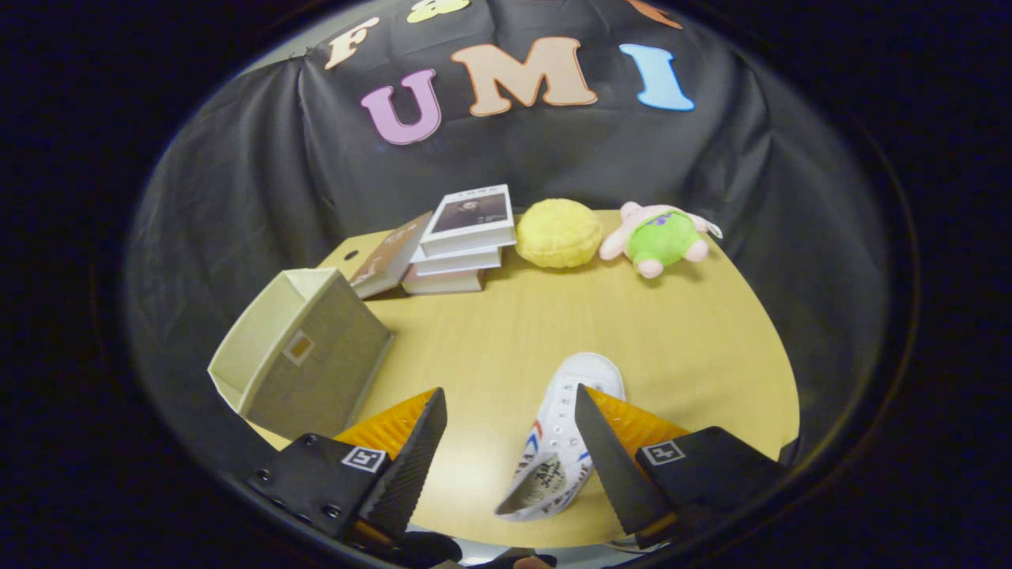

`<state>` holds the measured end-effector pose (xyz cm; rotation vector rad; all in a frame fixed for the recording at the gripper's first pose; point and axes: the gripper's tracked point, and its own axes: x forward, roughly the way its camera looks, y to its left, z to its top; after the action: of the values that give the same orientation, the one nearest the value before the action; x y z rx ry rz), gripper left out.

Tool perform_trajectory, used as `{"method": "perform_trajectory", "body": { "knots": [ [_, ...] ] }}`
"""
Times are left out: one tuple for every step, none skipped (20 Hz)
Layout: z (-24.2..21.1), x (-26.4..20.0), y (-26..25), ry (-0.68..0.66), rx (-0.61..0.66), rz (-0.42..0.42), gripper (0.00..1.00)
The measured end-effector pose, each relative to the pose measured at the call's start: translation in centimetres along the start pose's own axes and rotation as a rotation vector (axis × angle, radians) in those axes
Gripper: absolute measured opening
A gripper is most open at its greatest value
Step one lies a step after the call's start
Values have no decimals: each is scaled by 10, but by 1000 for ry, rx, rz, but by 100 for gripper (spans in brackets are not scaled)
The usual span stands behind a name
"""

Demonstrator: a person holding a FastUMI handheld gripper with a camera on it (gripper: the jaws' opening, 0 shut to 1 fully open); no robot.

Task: Open the storage box then place both shoes into the box .Put the left shoe in first, then the right shoe, with the right side of both shoes facing outward in a uniform manner.

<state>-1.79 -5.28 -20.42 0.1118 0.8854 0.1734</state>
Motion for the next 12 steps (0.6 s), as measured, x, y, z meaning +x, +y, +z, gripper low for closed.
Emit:
{"method": "perform_trajectory", "body": {
  "knots": [
    [-9,2,-9,20,1,-14,100],
    [-17,5,-16,36,1,-24,100],
    [-23,7,-22,50,0,-29,100],
    [-29,10,-28,62,-3,-36,100],
    [-34,14,-34,73,-9,-45,100],
    [-39,17,-41,83,-13,-51,100],
    [-44,20,-46,97,-10,-54,100],
    [-49,23,-50,111,-5,-57,100],
    [-54,27,-56,123,-3,-63,100],
    [-60,31,-61,139,-4,-68,100],
    [-65,34,-65,157,-9,-72,100],
    [-73,36,-70,177,-14,-77,100]
  ]
}}
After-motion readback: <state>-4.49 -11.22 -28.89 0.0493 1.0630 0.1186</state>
